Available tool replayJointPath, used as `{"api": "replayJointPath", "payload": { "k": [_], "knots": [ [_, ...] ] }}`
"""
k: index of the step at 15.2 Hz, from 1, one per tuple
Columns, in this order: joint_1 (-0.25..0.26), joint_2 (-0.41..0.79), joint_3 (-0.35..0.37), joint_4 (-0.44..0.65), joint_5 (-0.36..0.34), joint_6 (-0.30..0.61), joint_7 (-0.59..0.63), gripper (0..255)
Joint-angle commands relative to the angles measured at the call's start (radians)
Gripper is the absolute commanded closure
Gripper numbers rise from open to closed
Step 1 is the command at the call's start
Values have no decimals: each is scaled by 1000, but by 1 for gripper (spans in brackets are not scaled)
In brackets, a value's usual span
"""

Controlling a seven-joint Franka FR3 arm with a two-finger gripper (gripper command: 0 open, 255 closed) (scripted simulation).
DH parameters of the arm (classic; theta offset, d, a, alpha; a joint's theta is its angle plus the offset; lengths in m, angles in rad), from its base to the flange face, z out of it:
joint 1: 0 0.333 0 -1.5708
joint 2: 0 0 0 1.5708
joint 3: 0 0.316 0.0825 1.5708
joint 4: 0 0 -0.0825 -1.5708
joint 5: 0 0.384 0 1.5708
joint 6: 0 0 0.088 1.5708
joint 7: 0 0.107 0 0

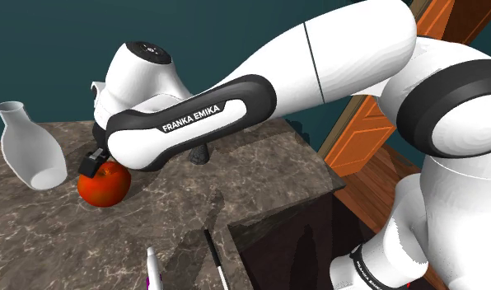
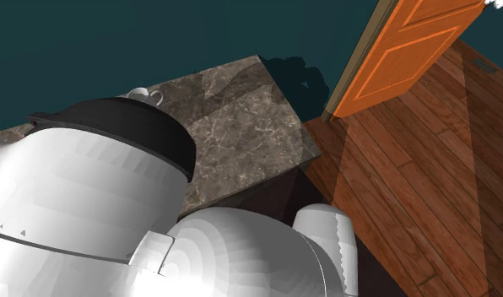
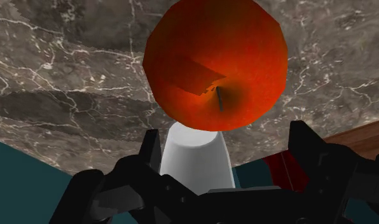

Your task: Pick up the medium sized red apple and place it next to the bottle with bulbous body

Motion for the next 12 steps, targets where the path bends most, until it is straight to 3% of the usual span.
{"api": "replayJointPath", "payload": {
  "k": [1, 4, 12],
  "knots": [
    [1, -33, -2, -20, -2, -13, 1, 0],
    [5, -122, -8, -69, -9, -53, 6, 0],
    [5, -122, -8, -69, -9, -53, 6, 0]
  ]
}}
